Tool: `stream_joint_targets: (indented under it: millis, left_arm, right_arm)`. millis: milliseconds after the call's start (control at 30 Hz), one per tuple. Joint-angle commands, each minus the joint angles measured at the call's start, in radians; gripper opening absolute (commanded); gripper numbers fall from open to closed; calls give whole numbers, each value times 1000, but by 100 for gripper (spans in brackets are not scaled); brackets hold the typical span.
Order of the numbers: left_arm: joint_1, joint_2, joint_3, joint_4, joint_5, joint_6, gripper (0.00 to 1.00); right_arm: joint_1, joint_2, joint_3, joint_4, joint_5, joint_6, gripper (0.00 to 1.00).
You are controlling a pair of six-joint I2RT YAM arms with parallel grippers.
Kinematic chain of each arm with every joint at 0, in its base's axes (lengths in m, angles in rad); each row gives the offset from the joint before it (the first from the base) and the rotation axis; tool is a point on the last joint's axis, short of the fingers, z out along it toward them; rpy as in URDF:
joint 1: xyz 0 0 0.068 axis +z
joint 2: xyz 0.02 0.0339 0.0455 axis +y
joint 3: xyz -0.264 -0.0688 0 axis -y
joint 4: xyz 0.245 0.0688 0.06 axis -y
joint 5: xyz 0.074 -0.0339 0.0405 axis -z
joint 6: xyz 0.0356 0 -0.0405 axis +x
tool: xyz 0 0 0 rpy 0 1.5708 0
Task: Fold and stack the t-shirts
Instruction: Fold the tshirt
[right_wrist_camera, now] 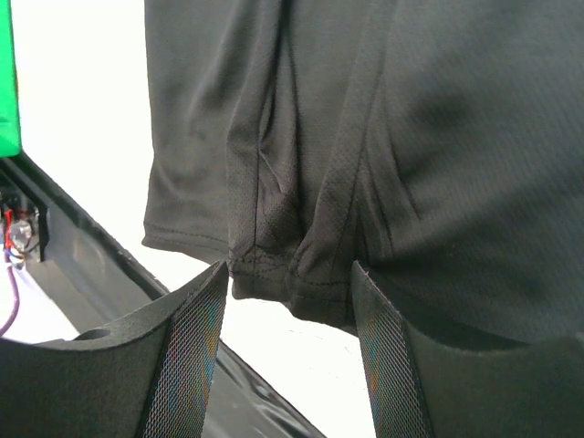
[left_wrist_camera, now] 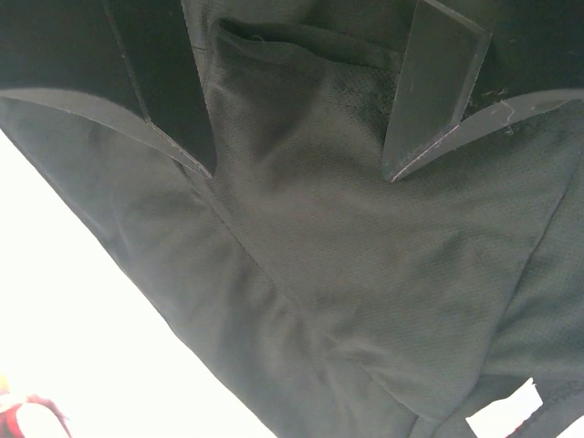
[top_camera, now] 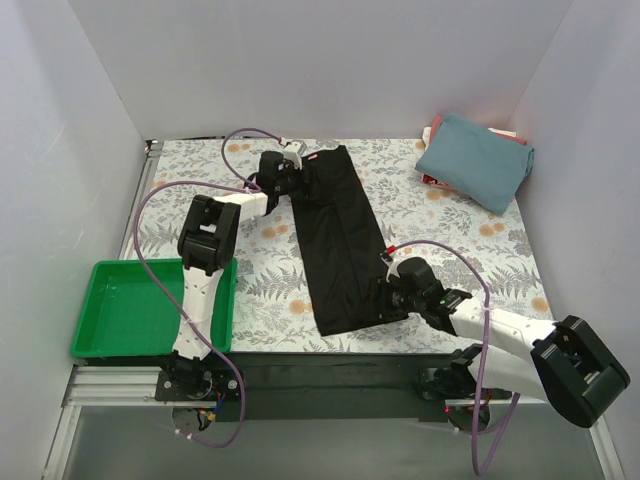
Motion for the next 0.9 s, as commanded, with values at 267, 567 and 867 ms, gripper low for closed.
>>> stream_joint_targets:
  millis: [267,567,867]
  left_arm:
    - [-2,77,63,-66,151,40,72]
    - [-2,89,105,-89,99,18,72]
    - [-4,29,123,-83,87,-3,73]
  right_arm:
    - [113,181,107,66,32,52,63]
    - [136,233,150,66,15,38,63]
    - [136,100,192,-116,95,-14,64]
